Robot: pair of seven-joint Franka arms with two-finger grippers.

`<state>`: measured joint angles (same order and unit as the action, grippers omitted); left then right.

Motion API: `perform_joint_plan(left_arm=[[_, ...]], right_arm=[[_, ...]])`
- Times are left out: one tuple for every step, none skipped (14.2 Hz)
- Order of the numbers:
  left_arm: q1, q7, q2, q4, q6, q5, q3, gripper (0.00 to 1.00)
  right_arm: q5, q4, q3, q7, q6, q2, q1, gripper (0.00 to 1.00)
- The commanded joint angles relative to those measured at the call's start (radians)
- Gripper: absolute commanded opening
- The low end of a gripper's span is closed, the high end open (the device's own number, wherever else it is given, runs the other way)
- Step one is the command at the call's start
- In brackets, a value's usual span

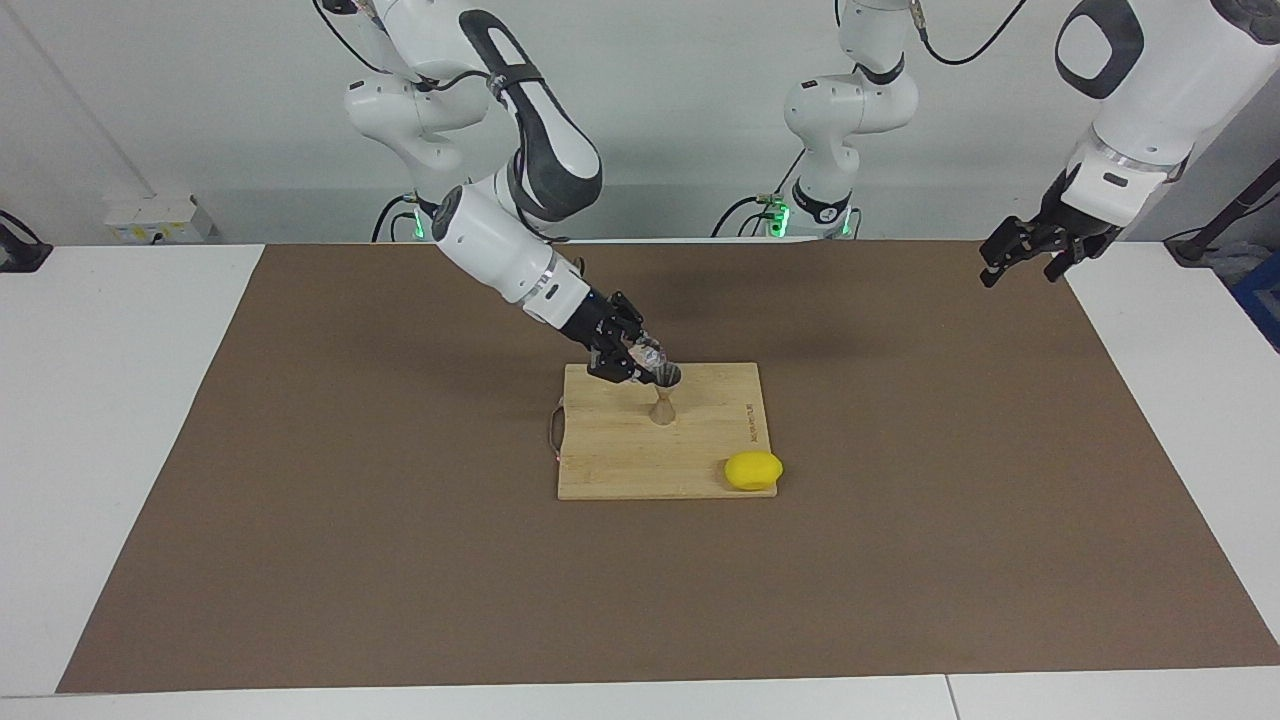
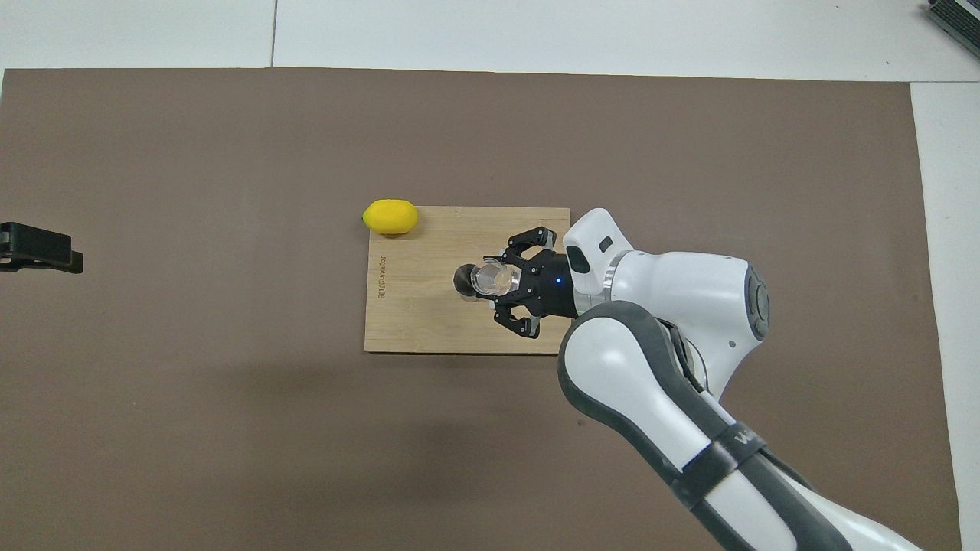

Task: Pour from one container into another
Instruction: 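Hold the glass tilted over the metal cup with the right gripper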

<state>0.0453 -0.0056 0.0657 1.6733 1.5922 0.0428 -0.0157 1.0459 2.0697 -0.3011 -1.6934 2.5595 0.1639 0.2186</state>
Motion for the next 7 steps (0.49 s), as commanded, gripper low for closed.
perform_joint_plan(left_arm=[[-0.016, -0.025, -0.03, -0.082, -0.063, -0.018, -0.012, 1.0], [-0.018, -0.025, -0.038, -0.086, -0.063, -0.02, -0.015, 1.0], [-0.018, -0.025, -0.044, -0.095, -0.061, -0.02, -0.013, 1.0], [-0.019, -0.027, -0.043, -0.098, -0.046, -0.018, -0.007, 1.0], [-0.03, -0.028, -0.041, -0.096, -0.034, -0.018, -0.01, 1.0], [-0.048, -0.028, -0.043, -0.098, -0.043, -0.018, -0.02, 1.0], [-0.05, -0.028, -0.047, -0.099, -0.044, -0.018, -0.02, 1.0]], right_arm=[[-0.049, 0.024, 0.013, 0.06, 0.013, -0.03, 0.008, 0.0], [-0.053, 0.026, 0.013, 0.069, 0.013, -0.03, 0.008, 0.0], [-0.056, 0.024, 0.013, 0.073, 0.013, -0.032, 0.008, 0.0], [-0.063, 0.024, 0.013, 0.087, 0.013, -0.03, 0.008, 0.0], [-0.069, 0.024, 0.013, 0.102, 0.013, -0.032, 0.008, 0.0], [-0.07, 0.023, 0.014, 0.113, 0.013, -0.03, 0.01, 0.0], [-0.076, 0.021, 0.014, 0.122, 0.013, -0.03, 0.01, 0.0]])
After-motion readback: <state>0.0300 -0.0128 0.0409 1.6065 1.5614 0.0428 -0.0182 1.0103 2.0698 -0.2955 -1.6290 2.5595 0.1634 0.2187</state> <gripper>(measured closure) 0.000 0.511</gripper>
